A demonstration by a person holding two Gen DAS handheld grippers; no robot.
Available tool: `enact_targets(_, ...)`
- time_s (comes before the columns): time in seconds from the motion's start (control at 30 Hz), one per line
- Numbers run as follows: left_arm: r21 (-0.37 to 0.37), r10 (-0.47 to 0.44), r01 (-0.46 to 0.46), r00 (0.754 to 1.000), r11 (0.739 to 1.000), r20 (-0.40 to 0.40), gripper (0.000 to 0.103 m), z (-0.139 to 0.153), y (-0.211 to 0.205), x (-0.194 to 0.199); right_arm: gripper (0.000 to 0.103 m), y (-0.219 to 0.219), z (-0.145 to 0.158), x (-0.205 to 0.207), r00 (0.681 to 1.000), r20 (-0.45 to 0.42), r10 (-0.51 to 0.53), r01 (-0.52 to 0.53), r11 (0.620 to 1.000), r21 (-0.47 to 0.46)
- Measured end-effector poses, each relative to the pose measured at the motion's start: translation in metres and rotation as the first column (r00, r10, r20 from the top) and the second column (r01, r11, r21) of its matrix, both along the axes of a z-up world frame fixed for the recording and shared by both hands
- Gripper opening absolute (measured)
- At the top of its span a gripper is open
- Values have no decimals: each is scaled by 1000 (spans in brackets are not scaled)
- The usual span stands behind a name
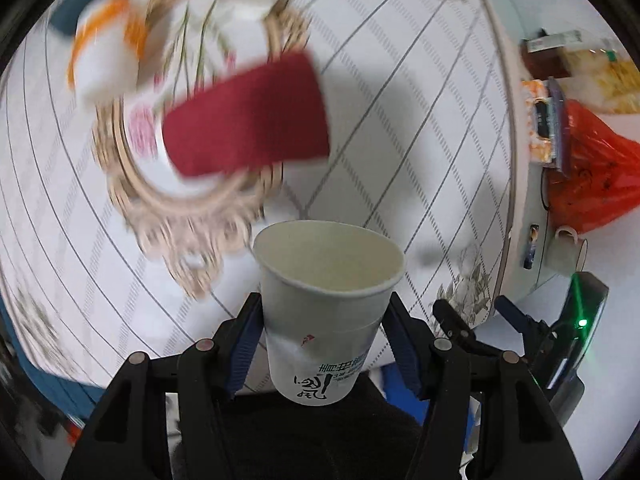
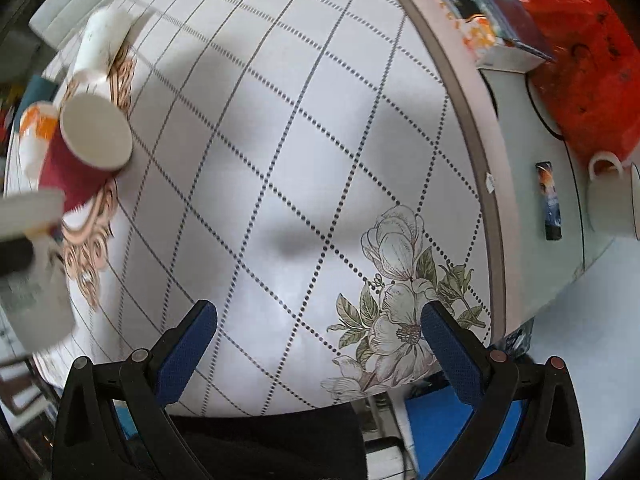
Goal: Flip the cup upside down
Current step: 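Carry the white cup with the left gripper and set it upright on the table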
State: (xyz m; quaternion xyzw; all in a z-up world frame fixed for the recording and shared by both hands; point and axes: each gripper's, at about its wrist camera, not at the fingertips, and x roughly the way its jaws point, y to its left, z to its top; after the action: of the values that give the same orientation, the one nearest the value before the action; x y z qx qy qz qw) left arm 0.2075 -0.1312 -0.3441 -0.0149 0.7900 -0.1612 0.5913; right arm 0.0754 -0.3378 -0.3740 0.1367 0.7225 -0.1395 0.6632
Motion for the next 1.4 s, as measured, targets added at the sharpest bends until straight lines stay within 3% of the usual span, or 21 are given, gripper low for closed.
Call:
enact_targets(0.2, 0, 121, -121, 990, 993, -72, 57, -37, -4, -27, 103, 3, -14, -15, 996, -29, 82, -82, 996, -17)
enact_targets(0.43, 29, 166, -164, 982, 986, -95, 58, -66, -17, -39, 103, -10, -34, -28, 988, -89, 125, -129, 991, -40)
enact_targets(0.87, 98, 56, -52, 998, 994, -34, 61, -71, -50, -43, 103, -45, -38, -19, 991, -94, 95, -100, 994, -51)
enact_targets(0.9, 104, 42, -39, 999, 994, -27, 64, -71, -56, -43, 103, -47, -37, -18, 992, -91, 90, -95, 994, -51)
enact_targets(1.0, 107, 21, -19, 1000, 994, -20, 87, -72, -63, -44, 103, -49, -37, -12, 993, -85, 78, -83, 995, -49)
enact_targets(1.3, 102, 19, -18, 1000, 995, -15, 87, -70, -65, -45, 103, -45, -30, 1, 994, -77, 79, -83, 995, -55)
enact_targets(1.4, 89, 25, -24, 1000, 996, -10, 87, -61, -48, -35, 103, -41, -30, 2, 995, -73, 73, -77, 996, -55)
